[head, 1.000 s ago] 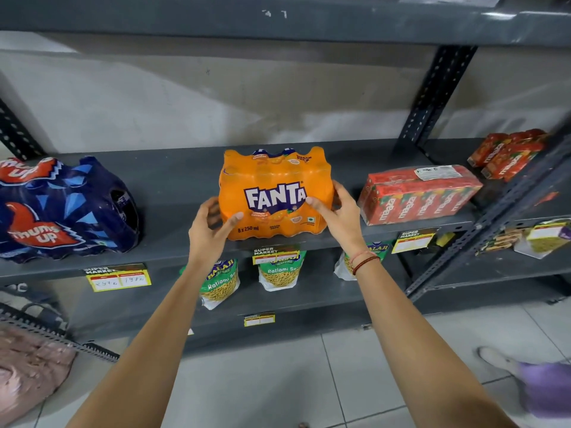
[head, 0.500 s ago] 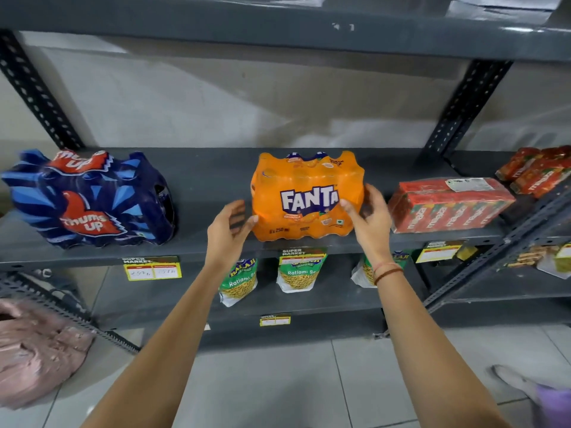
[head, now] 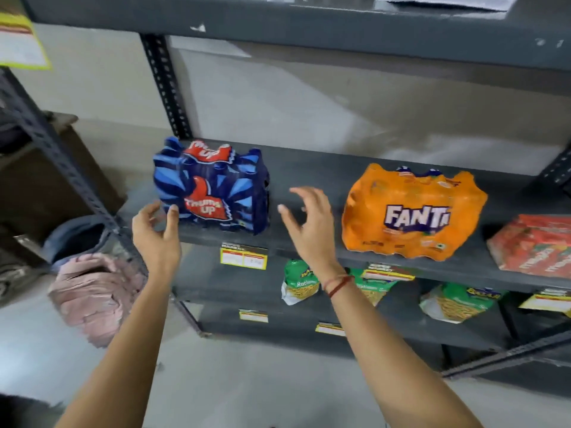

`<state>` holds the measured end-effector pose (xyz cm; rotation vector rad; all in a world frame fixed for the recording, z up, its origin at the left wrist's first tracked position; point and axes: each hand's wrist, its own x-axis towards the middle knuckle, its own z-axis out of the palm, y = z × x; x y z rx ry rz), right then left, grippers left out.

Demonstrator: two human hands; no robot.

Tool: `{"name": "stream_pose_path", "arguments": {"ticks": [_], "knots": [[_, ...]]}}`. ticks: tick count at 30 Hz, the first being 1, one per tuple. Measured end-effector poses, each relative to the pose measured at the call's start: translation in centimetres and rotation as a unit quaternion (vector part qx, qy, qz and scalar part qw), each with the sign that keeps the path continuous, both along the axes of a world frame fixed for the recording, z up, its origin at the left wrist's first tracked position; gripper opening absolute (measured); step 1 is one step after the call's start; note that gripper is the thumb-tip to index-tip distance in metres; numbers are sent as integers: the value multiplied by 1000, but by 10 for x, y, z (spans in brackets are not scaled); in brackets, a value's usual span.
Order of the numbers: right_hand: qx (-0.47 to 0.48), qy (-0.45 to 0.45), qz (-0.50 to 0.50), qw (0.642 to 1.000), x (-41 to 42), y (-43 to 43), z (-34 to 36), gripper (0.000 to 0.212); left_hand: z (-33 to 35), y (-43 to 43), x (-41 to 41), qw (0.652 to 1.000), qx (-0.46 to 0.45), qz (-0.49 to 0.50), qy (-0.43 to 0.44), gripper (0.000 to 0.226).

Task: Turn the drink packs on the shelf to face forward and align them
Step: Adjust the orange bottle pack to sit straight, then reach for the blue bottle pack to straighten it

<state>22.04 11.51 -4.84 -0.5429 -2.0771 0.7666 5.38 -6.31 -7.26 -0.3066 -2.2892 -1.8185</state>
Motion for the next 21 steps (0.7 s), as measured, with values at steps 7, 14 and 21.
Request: {"name": "stream_pose_path", "arguments": {"ticks": [7, 14, 21], "knots": [[-168, -108, 60, 978, -58, -18, -34, 75, 0, -11, -56, 987, -54, -89, -119, 67], [-136, -122, 48, 982, -67, -14, -49, 60, -5, 8, -59, 972, -14, -146, -181, 64], [-133, -115, 39, 984, -42, 0, -52, 59, -6, 20, -33, 974, -32, -170, -148, 56]]}}
